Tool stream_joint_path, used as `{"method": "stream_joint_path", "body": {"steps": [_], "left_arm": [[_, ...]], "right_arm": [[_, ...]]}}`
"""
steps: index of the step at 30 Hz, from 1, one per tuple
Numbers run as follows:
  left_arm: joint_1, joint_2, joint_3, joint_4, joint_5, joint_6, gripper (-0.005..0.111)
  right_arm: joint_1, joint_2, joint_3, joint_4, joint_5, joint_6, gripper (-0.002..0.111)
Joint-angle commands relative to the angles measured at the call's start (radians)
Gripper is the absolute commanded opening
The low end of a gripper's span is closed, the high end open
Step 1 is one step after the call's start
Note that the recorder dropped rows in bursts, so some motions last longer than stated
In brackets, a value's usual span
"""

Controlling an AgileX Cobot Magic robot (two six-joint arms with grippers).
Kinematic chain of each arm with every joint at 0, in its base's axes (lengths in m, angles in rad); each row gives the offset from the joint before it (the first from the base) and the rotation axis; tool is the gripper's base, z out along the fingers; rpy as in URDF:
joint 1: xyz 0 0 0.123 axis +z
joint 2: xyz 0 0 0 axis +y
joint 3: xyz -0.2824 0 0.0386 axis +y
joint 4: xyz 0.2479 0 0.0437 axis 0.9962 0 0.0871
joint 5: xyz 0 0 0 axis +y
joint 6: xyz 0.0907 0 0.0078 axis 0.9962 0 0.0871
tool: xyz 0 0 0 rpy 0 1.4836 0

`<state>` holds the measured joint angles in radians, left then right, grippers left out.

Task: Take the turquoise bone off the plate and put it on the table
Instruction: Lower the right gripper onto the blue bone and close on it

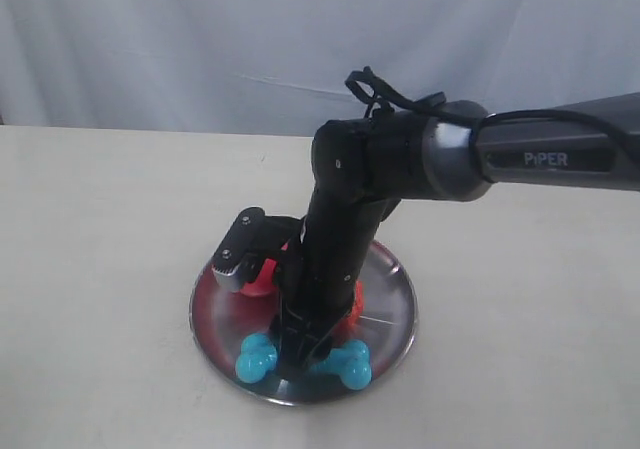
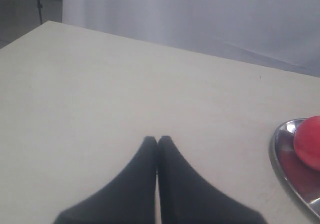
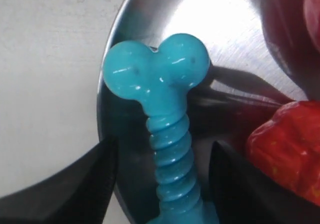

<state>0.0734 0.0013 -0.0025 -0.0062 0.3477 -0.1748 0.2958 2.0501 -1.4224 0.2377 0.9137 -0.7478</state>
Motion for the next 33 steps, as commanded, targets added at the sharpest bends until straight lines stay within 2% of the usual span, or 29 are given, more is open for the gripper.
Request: {"method": "stream_joint_path", "body": {"steps": [1, 15, 19, 24, 30, 33], "left_arm": [[0.004, -0.001, 0.003, 0.006, -0.005, -0.002, 0.000], [0.004, -0.001, 0.003, 0.006, -0.005, -0.002, 0.000], [0.004, -0.001, 0.003, 0.006, -0.005, -0.002, 0.000], [0.004, -0.001, 0.003, 0.006, -0.005, -0.002, 0.000], [0.004, -0.001, 0.003, 0.006, -0.005, -0.002, 0.000], [0.004, -0.001, 0.003, 0.006, -0.005, -0.002, 0.000]], "right_arm": [[0.000, 0.026, -0.007, -0.002, -0.024, -0.011, 0.053], [0.000, 0.059, -0.007, -0.004, -0.052, -0.011, 0.053], [0.000, 0.059, -0.007, -0.004, -0.052, -0.011, 0.049], [0.000, 0.059, -0.007, -0.004, -0.052, -0.011, 0.030], [0.000, 0.059, -0.007, -0.037, -0.052, -0.001, 0.002], [0.000, 0.057, -0.007, -0.037, -0.050, 0.009, 0.000]]}}
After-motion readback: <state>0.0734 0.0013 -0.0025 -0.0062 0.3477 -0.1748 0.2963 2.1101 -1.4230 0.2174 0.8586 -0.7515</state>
